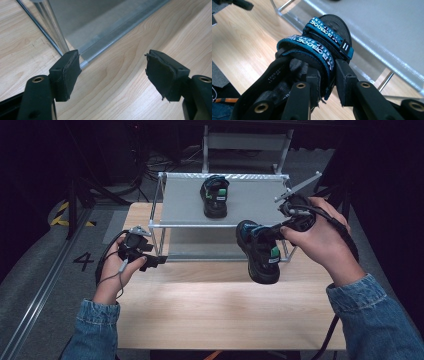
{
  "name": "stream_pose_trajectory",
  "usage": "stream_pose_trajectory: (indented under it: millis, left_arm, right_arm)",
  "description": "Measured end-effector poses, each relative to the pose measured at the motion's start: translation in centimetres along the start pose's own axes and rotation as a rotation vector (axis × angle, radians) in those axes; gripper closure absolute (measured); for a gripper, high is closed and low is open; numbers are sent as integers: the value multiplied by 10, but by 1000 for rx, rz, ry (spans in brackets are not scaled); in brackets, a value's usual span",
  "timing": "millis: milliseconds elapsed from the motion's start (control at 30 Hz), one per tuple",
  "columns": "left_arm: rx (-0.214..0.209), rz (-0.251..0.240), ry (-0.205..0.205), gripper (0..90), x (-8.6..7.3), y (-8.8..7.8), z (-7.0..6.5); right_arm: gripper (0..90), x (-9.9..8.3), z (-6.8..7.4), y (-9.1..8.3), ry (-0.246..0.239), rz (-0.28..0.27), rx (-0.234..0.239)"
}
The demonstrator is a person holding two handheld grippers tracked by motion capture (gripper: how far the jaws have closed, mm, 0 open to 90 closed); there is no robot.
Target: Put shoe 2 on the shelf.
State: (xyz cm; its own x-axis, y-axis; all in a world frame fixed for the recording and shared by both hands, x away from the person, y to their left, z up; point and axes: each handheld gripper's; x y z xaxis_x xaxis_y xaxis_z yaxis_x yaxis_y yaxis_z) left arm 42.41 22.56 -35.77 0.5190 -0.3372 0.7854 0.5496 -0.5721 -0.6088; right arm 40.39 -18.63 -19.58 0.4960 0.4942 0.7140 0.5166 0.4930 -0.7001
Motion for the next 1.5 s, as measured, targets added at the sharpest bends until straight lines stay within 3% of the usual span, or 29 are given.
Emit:
stream_pose_trajectory:
  millis: [267,367,600,1133,1500]
  left_arm:
    - [-9,-2,-3,272,1,4,-1]
    - [-10,-1,10,270,1,3,0]
    - [-6,2,-10,270,-3,0,3]
    - [10,17,-13,269,-13,-2,5]
    - [20,30,-38,268,-22,-7,7]
  right_arm:
    - [746,23,-9,4,14,-8,-33]
    - [746,35,-19,8,30,-17,-52]
    - [746,54,-36,19,44,-8,-84]
    - [745,72,-57,55,84,8,-113]
    - [740,81,-66,81,88,32,-133]
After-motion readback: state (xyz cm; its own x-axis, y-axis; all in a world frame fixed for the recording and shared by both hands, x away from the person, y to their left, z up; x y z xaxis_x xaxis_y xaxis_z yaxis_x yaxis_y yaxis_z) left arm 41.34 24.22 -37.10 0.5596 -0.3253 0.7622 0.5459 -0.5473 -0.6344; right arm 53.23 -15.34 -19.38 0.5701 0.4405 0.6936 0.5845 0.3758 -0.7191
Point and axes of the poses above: each handheld gripper's, and its own axes: y roughly forward along the jaws, x roughly out of its top, z roughly to its left, and after that the axes turned 12 degrees about -z, right-handed
